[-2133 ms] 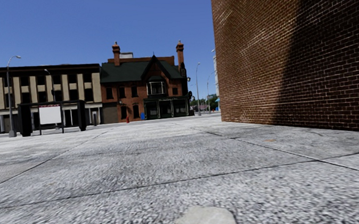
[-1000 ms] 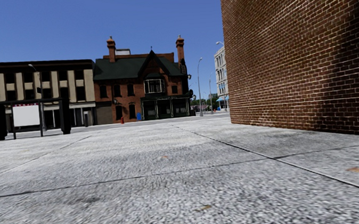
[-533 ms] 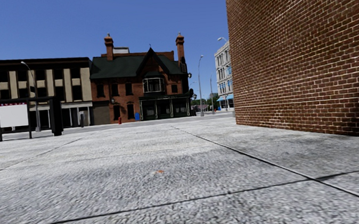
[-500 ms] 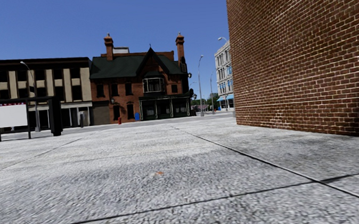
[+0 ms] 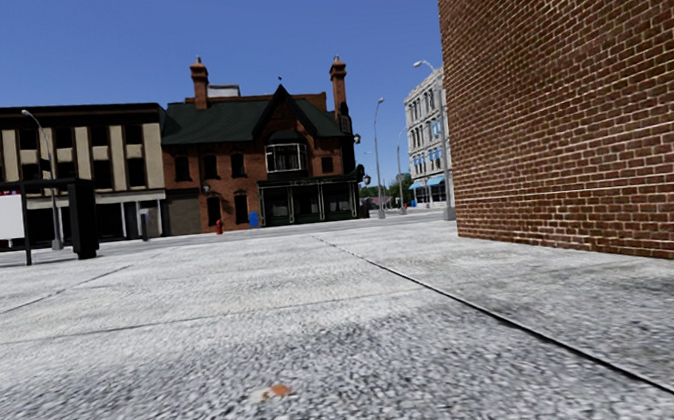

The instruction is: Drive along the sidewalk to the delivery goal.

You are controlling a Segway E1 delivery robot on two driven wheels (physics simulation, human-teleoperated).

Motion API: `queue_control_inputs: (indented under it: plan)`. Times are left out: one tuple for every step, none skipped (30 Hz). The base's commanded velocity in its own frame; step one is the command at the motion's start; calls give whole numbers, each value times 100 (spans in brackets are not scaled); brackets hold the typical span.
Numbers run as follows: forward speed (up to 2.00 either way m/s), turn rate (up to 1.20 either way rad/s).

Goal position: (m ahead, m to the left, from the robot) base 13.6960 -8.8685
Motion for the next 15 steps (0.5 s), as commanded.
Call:
queue_control_inputs:
  plan:
    - [200,0]
    - [200,0]
    - [200,0]
    - [200,0]
    - [200,0]
    - [200,0]
    - [200,0]
    - [200,0]
    - [200,0]
    - [200,0]
    - [200,0]
    - [200,0]
    - [200,0]
    - [200,0]
    - [200,0]
